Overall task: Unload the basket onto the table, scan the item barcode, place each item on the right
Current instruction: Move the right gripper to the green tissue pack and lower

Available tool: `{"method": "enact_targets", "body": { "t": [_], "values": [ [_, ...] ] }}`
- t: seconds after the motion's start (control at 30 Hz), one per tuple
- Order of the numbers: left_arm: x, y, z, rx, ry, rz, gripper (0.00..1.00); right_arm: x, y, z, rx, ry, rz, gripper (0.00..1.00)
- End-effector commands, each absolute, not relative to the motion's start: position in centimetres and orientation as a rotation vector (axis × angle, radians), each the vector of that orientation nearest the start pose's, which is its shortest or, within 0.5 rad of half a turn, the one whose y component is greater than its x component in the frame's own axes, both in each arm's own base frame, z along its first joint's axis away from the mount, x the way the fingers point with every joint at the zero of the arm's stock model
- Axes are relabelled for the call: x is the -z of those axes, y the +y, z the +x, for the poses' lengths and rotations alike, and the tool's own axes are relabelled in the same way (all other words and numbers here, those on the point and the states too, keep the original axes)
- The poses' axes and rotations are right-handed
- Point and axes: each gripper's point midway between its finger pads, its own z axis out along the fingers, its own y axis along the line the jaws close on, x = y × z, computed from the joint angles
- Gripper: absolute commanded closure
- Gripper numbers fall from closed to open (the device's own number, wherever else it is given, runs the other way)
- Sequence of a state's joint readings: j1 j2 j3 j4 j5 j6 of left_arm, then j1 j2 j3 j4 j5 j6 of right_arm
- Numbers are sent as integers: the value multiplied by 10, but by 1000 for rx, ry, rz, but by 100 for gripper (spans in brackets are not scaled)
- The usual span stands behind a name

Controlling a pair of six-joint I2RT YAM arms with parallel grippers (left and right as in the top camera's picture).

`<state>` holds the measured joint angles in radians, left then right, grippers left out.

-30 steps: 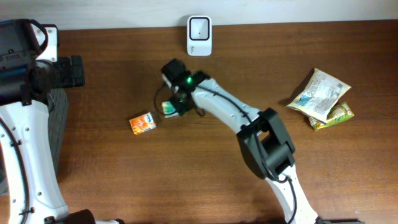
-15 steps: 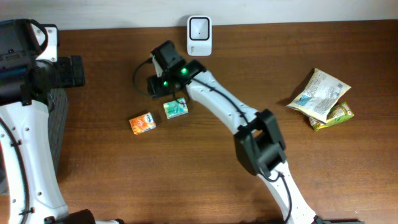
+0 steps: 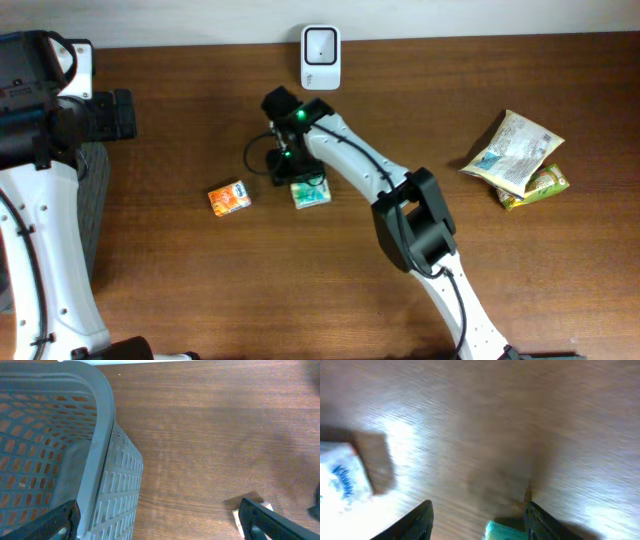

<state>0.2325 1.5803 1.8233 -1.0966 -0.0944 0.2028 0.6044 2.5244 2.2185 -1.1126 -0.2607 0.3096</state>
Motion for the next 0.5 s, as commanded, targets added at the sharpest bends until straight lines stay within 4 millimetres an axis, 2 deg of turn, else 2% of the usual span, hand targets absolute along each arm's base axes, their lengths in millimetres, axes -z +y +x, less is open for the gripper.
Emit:
{"method": "enact_targets", "body": {
  "t": [0.0,0.1,0.17,0.2,0.27,0.3,0.37,0.4,0.47],
  "values": [
    [-310,113,392,-325,2444,-70,1,-80,297,417,-474,2984,-486,39],
    [-310,113,392,-325,2444,-70,1,-106,271,405,-448,3035,-461,38],
    [-310,113,392,-325,2444,-70,1,-110,250,382,-405,3151,-432,39],
    [-310,113,392,-325,2444,-70,1,-109,246,371,-393,3198,-444,40],
    [-310,113,392,-325,2444,-70,1,-101,255,344,-461,3261,-580,57],
    [-310,113,392,-325,2444,-70,1,-97,260,337,-465,3272,-625,69],
    [-310,113,392,-325,2444,-70,1,-86,270,323,-448,3288,-686,85],
    [-310,113,392,-325,2444,-70,1,-77,277,316,-442,3288,-724,91],
    [-310,113,392,-325,2444,-70,1,-60,287,302,-412,3291,-796,94]
  ]
}}
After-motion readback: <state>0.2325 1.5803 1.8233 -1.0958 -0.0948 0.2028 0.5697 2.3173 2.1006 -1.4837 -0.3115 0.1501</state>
